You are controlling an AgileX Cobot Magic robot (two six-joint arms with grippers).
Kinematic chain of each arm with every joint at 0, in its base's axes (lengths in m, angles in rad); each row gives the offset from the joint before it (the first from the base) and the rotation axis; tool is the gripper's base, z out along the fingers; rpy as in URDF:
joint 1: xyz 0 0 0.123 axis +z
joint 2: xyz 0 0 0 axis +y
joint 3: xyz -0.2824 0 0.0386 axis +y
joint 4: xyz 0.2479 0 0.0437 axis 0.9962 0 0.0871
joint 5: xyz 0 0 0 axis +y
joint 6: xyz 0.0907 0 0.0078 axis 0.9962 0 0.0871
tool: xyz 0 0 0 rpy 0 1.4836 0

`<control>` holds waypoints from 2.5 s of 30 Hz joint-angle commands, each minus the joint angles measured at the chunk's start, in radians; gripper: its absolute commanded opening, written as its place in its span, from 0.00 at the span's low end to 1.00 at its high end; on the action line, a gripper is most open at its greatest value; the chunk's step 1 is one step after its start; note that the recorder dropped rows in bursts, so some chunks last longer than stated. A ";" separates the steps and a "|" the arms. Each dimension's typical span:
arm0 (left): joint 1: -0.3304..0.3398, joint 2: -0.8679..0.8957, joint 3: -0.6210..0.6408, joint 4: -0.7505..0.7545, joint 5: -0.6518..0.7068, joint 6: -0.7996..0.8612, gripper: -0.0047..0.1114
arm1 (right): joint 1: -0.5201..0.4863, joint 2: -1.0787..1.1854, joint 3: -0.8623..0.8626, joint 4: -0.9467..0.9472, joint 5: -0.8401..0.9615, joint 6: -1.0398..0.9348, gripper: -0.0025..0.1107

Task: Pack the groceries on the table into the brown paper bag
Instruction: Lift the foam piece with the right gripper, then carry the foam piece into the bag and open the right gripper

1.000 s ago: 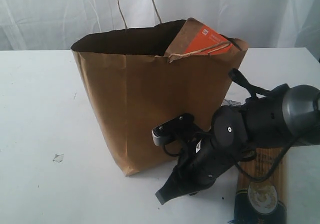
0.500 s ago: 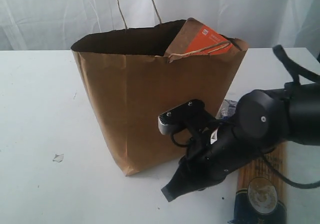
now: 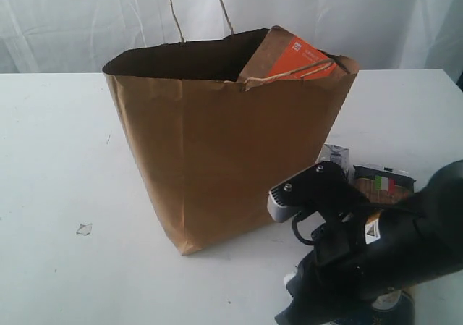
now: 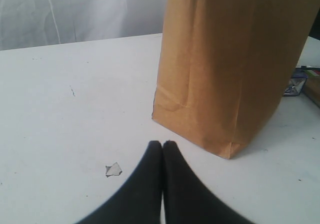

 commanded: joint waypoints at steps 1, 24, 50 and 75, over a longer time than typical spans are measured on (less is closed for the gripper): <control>0.000 -0.005 0.003 -0.004 0.004 0.000 0.04 | -0.001 -0.140 0.042 0.002 0.025 0.014 0.08; 0.000 -0.005 0.003 -0.004 0.004 0.000 0.04 | -0.001 -0.323 -0.435 -0.078 -0.044 0.008 0.08; 0.000 -0.005 0.003 -0.004 0.004 0.000 0.04 | -0.083 0.285 -0.859 -0.245 0.219 0.094 0.08; 0.000 -0.005 0.003 -0.004 0.004 0.000 0.04 | -0.083 0.155 -0.854 -0.294 0.226 0.106 0.49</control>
